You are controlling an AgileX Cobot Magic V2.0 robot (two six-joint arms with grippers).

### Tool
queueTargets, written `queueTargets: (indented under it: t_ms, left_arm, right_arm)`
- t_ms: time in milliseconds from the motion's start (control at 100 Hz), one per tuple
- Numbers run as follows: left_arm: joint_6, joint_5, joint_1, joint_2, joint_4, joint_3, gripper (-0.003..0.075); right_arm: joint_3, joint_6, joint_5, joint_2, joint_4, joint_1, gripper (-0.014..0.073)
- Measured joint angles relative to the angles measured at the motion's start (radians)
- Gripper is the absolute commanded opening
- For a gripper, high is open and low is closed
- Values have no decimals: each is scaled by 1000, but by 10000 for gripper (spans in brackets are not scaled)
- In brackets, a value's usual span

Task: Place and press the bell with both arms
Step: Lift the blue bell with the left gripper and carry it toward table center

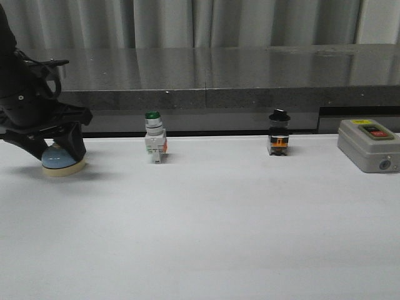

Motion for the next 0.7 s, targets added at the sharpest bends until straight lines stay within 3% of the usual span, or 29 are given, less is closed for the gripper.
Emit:
queueTargets:
  t_ms: [190,700]
  left_arm:
    - [2,8,0,0,0,-2,169]
    - [24,206,-2,-269,-1,-2,167]
  right_arm:
    - [0,0,0,0,0,0,-60]
    - [0,0,0,0,0,0,-60]
